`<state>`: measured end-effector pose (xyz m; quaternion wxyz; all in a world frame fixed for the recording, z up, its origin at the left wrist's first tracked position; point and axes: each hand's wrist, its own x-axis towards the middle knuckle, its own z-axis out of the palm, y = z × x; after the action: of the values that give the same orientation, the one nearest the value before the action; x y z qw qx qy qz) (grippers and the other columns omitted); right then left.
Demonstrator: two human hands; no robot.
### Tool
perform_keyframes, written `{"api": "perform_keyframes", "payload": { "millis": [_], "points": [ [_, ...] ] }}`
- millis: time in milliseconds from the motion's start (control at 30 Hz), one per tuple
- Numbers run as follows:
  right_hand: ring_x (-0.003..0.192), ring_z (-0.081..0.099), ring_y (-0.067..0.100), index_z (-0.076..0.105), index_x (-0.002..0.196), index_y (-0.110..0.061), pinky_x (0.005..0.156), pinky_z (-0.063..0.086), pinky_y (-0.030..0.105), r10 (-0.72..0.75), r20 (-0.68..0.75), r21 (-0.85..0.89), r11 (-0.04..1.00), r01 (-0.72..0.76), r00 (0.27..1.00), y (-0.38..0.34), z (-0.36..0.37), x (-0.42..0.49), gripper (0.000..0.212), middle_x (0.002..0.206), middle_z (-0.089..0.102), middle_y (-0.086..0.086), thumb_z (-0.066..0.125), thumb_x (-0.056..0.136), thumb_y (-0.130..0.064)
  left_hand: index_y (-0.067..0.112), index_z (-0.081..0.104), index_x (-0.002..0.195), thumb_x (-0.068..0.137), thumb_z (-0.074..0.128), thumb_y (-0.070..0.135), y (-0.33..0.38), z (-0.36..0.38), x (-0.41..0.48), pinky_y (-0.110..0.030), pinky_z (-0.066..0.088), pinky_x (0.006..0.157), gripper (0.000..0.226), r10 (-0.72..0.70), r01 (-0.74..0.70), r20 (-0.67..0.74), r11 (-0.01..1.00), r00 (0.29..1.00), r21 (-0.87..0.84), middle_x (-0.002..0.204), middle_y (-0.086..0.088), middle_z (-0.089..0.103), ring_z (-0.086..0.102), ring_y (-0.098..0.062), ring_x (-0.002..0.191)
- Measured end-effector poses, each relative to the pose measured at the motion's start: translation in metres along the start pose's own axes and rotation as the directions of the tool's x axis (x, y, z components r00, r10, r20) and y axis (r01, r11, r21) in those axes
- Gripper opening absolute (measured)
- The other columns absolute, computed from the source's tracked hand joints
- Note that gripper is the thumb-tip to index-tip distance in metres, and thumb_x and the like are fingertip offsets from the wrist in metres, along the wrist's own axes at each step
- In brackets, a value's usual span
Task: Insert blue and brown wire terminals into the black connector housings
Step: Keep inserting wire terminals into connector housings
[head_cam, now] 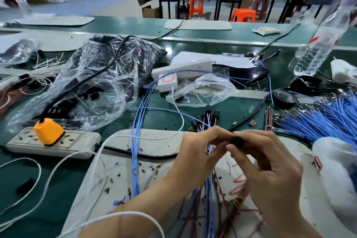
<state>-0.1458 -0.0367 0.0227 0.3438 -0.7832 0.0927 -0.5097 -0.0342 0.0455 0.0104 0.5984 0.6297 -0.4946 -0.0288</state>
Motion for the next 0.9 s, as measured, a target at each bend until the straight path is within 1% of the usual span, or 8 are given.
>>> {"api": "perform_keyframes", "payload": {
  "millis": [67, 267, 367, 433, 533, 600, 800, 900],
  "points": [
    [0.078, 0.064, 0.013, 0.066, 0.096, -0.015, 0.070, 0.056, 0.022, 0.005, 0.001, 0.019, 1.000, -0.005, 1.000, -0.0003, 0.0009, -0.0003, 0.024, 0.091, 0.062, 0.003, 0.073, 0.074, -0.010, 0.004, 0.069, 0.096, 0.086, 0.064, 0.004, -0.0010, -0.0010, -0.0001, -0.026, 0.055, 0.073, 0.011, -0.003, 0.004, 0.012, 1.000, 1.000, -0.030, 0.083, 0.000, 0.072, 0.069, -0.008, 0.077],
    [0.078, 0.063, 0.013, 0.066, 0.100, -0.019, 0.067, 0.054, 0.031, 0.002, 0.039, -0.002, 1.000, -0.002, 0.999, 0.0010, 0.0013, -0.0013, 0.026, 0.092, 0.063, -0.001, 0.072, 0.076, -0.011, -0.001, 0.067, 0.098, 0.085, 0.062, -0.001, -0.0040, -0.0013, -0.0021, -0.039, 0.057, 0.076, 0.014, -0.011, 0.011, 0.005, 0.998, 1.000, -0.059, 0.090, -0.008, 0.073, 0.071, -0.016, 0.084],
    [0.079, 0.064, 0.013, 0.066, 0.102, -0.021, 0.068, 0.055, 0.032, 0.019, 0.043, 0.006, 1.000, -0.019, 0.999, 0.0018, 0.0007, -0.0011, 0.028, 0.093, 0.064, -0.001, 0.071, 0.076, -0.011, -0.002, 0.067, 0.099, 0.086, 0.061, 0.000, -0.0052, -0.0004, -0.0024, -0.039, 0.057, 0.077, 0.014, -0.012, 0.011, -0.003, 0.997, 1.000, -0.076, 0.091, -0.008, 0.073, 0.071, -0.016, 0.085],
    [0.079, 0.064, 0.013, 0.065, 0.103, -0.021, 0.069, 0.055, 0.030, 0.020, 0.046, 0.002, 1.000, -0.021, 0.999, 0.0016, 0.0006, -0.0005, 0.029, 0.093, 0.064, 0.000, 0.071, 0.076, -0.010, 0.000, 0.067, 0.097, 0.086, 0.062, 0.001, -0.0055, 0.0000, -0.0026, -0.037, 0.058, 0.076, 0.013, -0.015, 0.014, -0.010, 0.997, 1.000, -0.081, 0.089, -0.004, 0.072, 0.071, -0.014, 0.083],
    [0.080, 0.064, 0.010, 0.066, 0.101, -0.018, 0.070, 0.055, 0.026, 0.032, 0.053, 0.004, 0.999, -0.033, 0.998, 0.0014, 0.0005, -0.0006, 0.028, 0.092, 0.065, 0.002, 0.075, 0.076, -0.008, 0.011, 0.067, 0.095, 0.085, 0.065, 0.003, -0.0056, -0.0004, -0.0030, -0.025, 0.056, 0.072, 0.013, 0.010, -0.011, -0.032, 0.999, 0.999, -0.053, 0.087, 0.004, 0.070, 0.069, -0.005, 0.078],
    [0.080, 0.064, 0.010, 0.066, 0.100, -0.017, 0.071, 0.055, 0.024, 0.044, 0.053, 0.012, 0.999, -0.045, 0.998, 0.0015, 0.0003, -0.0009, 0.028, 0.092, 0.065, 0.003, 0.077, 0.076, -0.008, 0.018, 0.065, 0.094, 0.084, 0.067, 0.005, -0.0050, -0.0012, -0.0029, -0.023, 0.056, 0.070, 0.016, 0.010, -0.012, -0.038, 0.999, 0.999, -0.045, 0.087, 0.006, 0.070, 0.068, -0.002, 0.076],
    [0.079, 0.064, 0.011, 0.067, 0.094, -0.015, 0.071, 0.055, 0.024, 0.086, 0.057, 0.095, 0.991, -0.091, 0.995, 0.0045, 0.0015, -0.0023, 0.020, 0.089, 0.063, -0.002, 0.074, 0.076, -0.009, 0.005, 0.069, 0.089, 0.081, 0.069, 0.007, -0.0096, 0.0000, -0.0030, -0.022, 0.056, 0.072, 0.009, -0.017, 0.015, -0.041, 0.999, 0.999, -0.053, 0.084, 0.004, 0.070, 0.069, -0.005, 0.075],
    [0.079, 0.064, 0.010, 0.066, 0.093, -0.018, 0.071, 0.054, 0.020, 0.078, 0.051, 0.104, 0.991, -0.083, 0.996, 0.0041, 0.0018, -0.0020, 0.019, 0.087, 0.060, -0.006, 0.073, 0.076, -0.012, 0.009, 0.067, 0.090, 0.080, 0.069, 0.004, -0.0101, 0.0004, -0.0036, -0.016, 0.053, 0.074, 0.011, -0.017, 0.015, -0.025, 0.997, 1.000, -0.073, 0.085, 0.013, 0.068, 0.068, 0.002, 0.076]
  ]
}}
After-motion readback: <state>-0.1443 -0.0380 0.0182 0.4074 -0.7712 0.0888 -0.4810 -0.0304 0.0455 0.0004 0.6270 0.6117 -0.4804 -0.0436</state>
